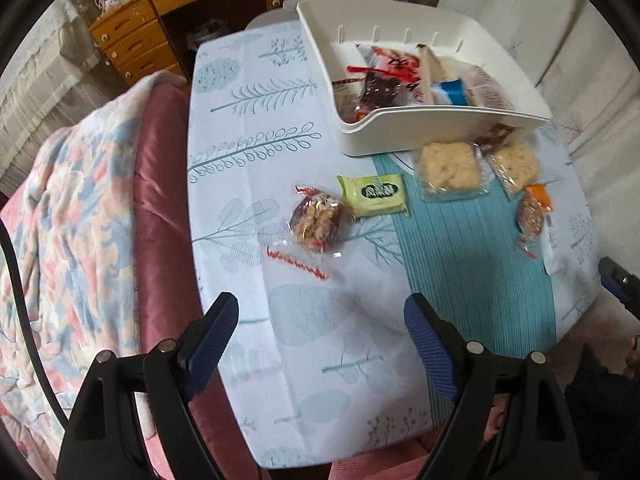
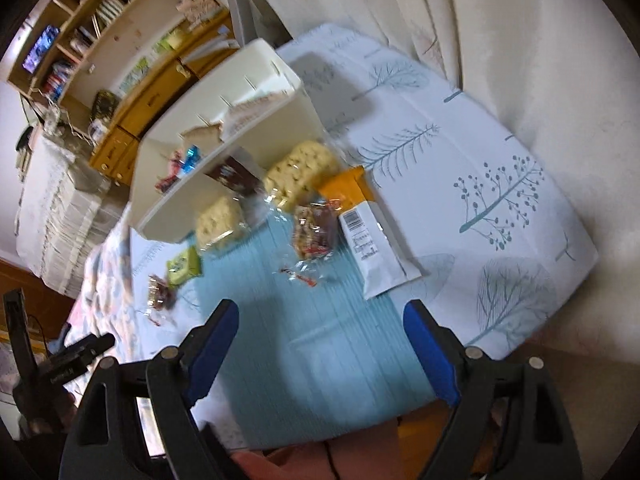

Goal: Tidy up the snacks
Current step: 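Pull both open tools back toward the nut bag and orange-white bar, then grasp the clear nut bag with the left tool while the right tool grasps the orange-white bar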

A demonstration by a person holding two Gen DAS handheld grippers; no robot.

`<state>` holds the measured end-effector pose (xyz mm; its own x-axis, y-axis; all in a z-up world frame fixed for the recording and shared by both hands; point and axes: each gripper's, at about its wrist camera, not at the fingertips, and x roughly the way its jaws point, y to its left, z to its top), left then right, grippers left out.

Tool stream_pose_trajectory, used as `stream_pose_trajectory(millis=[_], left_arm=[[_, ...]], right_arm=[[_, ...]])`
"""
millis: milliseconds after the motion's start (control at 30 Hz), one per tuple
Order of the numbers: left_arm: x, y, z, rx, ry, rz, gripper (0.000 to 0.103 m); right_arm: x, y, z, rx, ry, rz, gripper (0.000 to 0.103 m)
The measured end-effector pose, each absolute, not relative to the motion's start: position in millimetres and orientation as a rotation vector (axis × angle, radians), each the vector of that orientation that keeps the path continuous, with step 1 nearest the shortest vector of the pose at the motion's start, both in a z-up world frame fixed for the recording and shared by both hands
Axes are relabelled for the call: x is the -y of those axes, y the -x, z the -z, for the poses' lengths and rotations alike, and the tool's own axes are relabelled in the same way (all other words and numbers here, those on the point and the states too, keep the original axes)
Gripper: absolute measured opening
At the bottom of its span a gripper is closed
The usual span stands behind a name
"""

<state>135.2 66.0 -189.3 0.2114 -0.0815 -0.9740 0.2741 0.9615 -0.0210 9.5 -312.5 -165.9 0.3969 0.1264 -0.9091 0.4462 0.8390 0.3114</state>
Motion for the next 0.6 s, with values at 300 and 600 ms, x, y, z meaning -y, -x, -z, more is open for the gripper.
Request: stream_pose_trajectory(millis=[300, 600], left_arm=[[-61.4, -194.3, 235.2, -1.417, -0.173, 0.226, 0.084], [-53.7, -225.1, 278.7, -1.509, -0.199, 0.218, 0.084]], right_arm=[[327.8, -46.4, 206.3, -1.259, -0.462, 0.234, 0.085], [330.5, -66.7, 232.6, -1.329, -0.404, 0.21, 0.083]])
